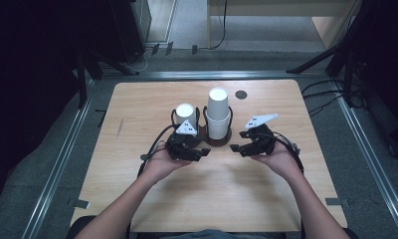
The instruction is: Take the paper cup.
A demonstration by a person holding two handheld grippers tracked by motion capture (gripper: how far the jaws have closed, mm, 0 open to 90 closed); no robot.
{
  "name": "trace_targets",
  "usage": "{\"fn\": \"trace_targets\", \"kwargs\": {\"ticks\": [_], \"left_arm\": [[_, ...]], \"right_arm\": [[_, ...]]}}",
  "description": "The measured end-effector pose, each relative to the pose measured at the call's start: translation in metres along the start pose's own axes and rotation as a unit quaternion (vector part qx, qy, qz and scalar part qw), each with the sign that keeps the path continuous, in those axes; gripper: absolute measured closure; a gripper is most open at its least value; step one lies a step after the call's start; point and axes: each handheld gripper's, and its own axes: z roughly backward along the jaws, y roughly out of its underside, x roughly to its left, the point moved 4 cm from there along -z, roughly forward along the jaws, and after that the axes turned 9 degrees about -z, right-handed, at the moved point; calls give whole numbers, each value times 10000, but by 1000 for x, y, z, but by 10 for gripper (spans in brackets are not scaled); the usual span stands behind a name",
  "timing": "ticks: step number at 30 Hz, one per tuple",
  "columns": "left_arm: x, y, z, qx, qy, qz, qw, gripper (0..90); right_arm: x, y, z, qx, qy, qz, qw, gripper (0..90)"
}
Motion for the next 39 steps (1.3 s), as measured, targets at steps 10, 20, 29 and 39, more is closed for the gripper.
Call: {"fn": "trace_targets", "kwargs": {"ticks": [10, 20, 29, 39], "left_arm": [[-7, -8, -4, -60, 247, -87, 9996, 600], [-2, -20, -17, 149, 392, -157, 9990, 616], [3, -32, -13, 91, 246, -215, 9994, 687], [11, -42, -13, -33, 64, -107, 9999, 779]], "right_arm": [[3, 3, 14, -160, -278, -66, 9995, 502], [3, -8, 20, -100, -403, 145, 9990, 519], [-2, -19, 29, -35, -448, -58, 9990, 455], [-11, -55, 47, -239, -115, -76, 9996, 389]]}}
